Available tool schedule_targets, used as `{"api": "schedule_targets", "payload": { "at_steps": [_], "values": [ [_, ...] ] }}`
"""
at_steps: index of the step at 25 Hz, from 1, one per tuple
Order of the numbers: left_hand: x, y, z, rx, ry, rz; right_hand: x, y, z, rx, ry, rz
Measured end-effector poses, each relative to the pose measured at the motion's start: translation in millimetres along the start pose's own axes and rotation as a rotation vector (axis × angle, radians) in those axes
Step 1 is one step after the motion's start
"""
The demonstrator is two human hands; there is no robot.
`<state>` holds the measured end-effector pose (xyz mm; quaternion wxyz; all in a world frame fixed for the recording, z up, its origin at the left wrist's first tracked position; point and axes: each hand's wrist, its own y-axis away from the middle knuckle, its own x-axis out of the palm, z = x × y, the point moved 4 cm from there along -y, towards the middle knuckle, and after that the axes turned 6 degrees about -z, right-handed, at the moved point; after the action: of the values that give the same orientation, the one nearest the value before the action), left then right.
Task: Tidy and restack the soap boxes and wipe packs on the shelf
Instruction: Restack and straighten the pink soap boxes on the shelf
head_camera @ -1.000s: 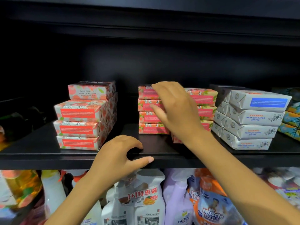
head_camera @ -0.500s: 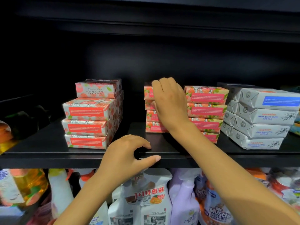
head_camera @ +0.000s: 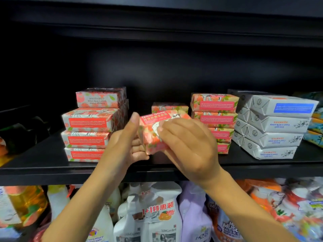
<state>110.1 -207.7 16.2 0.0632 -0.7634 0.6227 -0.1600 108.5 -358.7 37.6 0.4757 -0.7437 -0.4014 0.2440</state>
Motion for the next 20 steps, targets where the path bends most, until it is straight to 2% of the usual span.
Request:
{"api": "schedule_targets", "payload": {
  "at_steps": [3, 5, 7, 10, 12, 14, 17, 20],
  "values": [
    [9.2, 4.8, 1.2, 0.056, -0.021, -0.015, -6.1, 6.4, 1.9, -0.041, -0.004, 0.068],
    [9.4, 6.5, 1.9, 0.164, -0.076, -0.058, -12.2, 8.3, -3.9, 0.028, -0.019, 0.166],
    [10.5, 8.3, 1.3, 0.253, -0.135, -0.079, -20.7, 7.5, -16.8, 0.247, -0.064, 0.232],
    [14.6, 12.1, 0.6, 0.361, -0.147, -0.049, -27.7, 6.2, -36.6, 0.684, -0.239, 0.399],
    [17.9, 12.7, 0.1, 0.421, -0.128, -0.009, -28.1, 7.4, -41.1, 0.802, -0.3, 0.507],
    [20.5, 12.2, 0.7, 0.445, -0.105, 0.046, -30.3, 6.9, -43.3, 0.832, -0.312, 0.489],
    [22.4, 11.3, 1.2, 0.455, -0.095, 0.125, -36.9, 5.0, -42.8, 0.823, -0.355, 0.316],
    [22.7, 6.7, 3.3, 0.302, -0.047, 0.139, -40.7, 8.3, -32.1, 0.598, -0.205, 0.226]
  ]
}}
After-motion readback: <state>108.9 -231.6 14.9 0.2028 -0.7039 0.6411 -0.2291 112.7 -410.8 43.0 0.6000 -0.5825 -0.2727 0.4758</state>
